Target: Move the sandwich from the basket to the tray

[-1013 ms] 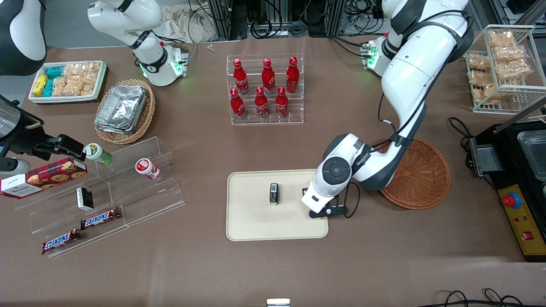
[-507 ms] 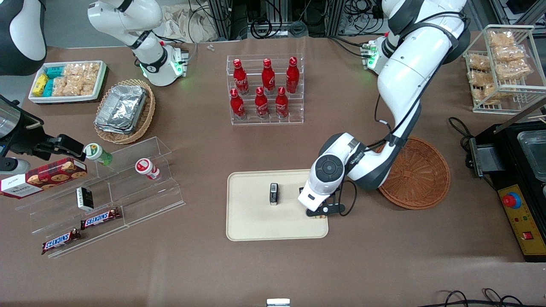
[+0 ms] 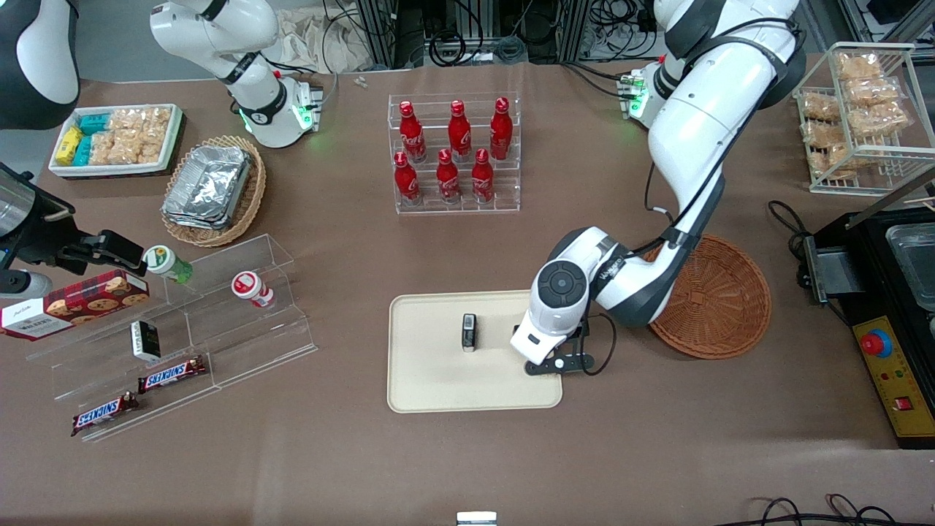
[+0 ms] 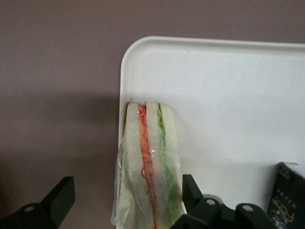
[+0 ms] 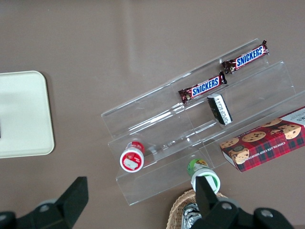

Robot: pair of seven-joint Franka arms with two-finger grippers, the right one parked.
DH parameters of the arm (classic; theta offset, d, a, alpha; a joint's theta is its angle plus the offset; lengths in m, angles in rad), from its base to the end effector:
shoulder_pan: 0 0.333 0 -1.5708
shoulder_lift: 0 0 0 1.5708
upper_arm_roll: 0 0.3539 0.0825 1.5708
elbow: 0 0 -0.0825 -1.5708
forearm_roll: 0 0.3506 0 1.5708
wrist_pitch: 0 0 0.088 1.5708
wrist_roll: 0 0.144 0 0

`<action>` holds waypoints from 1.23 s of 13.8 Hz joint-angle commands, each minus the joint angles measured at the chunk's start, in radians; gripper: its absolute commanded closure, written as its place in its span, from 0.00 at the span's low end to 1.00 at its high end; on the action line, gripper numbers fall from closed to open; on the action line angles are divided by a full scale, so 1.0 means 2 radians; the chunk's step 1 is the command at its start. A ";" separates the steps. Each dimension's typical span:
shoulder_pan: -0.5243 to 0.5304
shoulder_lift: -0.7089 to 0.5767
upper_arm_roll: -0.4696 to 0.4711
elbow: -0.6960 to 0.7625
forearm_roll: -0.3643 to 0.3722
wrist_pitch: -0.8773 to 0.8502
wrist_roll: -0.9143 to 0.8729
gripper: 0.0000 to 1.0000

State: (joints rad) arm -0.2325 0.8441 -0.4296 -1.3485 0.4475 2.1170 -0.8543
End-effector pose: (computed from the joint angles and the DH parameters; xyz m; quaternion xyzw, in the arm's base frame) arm 0.6421 -0.3639 0.2534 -0.9985 -0.0442 -0.0243 0.0214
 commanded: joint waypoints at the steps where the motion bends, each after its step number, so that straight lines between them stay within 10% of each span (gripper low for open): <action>1: -0.004 -0.027 0.005 -0.001 0.009 -0.022 -0.010 0.00; 17: 0.145 -0.219 -0.011 -0.015 -0.097 -0.134 0.113 0.00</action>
State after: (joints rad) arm 0.0019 0.4703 -0.4411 -1.3376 0.3055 1.8564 -0.6435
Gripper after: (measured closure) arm 0.000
